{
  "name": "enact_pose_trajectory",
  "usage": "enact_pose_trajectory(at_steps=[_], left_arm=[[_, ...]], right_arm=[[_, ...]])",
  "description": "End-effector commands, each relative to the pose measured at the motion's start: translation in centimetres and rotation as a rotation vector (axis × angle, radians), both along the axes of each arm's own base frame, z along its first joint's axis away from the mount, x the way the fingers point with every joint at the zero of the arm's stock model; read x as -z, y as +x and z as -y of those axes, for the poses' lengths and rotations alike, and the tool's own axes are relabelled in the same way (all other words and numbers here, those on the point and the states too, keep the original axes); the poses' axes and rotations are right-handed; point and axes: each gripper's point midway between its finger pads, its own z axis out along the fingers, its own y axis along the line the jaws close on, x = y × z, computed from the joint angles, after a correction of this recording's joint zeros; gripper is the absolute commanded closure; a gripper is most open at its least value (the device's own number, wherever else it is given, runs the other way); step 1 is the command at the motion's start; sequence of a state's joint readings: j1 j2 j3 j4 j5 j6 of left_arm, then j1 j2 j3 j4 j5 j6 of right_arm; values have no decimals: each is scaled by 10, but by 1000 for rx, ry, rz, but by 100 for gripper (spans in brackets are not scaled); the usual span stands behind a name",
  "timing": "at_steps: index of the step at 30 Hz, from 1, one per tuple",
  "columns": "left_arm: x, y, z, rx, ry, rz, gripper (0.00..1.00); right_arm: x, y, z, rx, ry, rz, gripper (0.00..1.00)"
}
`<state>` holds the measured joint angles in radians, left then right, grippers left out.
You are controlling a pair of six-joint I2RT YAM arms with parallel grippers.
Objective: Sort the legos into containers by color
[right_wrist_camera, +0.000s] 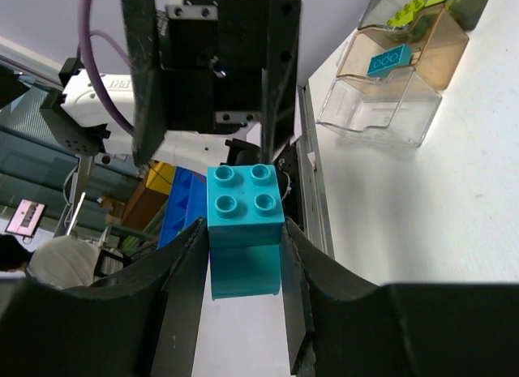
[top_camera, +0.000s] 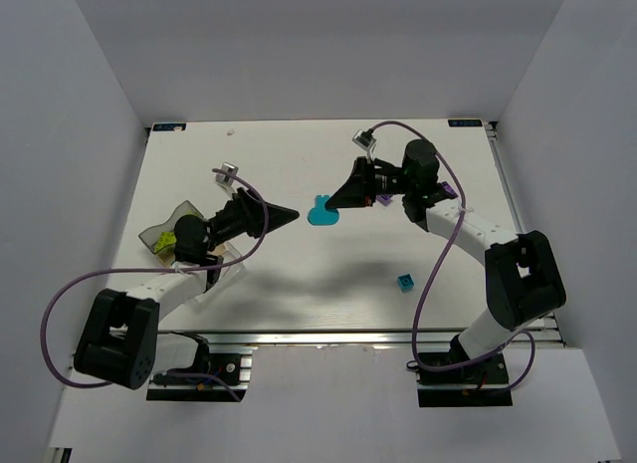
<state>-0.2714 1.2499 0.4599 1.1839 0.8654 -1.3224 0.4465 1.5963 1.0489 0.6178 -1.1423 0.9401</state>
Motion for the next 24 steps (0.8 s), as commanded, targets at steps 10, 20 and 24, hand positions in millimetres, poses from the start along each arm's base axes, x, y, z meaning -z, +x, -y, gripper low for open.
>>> enact_pose_trajectory(at_steps=[10, 20, 24], left_arm=[[0, -7, 24, 75, 27, 35, 15], [9, 1, 32, 77, 64, 5, 24], [12, 5, 38, 78, 82, -3, 28]], right_arm=[[-9, -1, 2, -4, 31, 51, 100], [-4, 5, -1, 15, 20, 54, 100], [-2, 6, -3, 21, 16, 52, 100]])
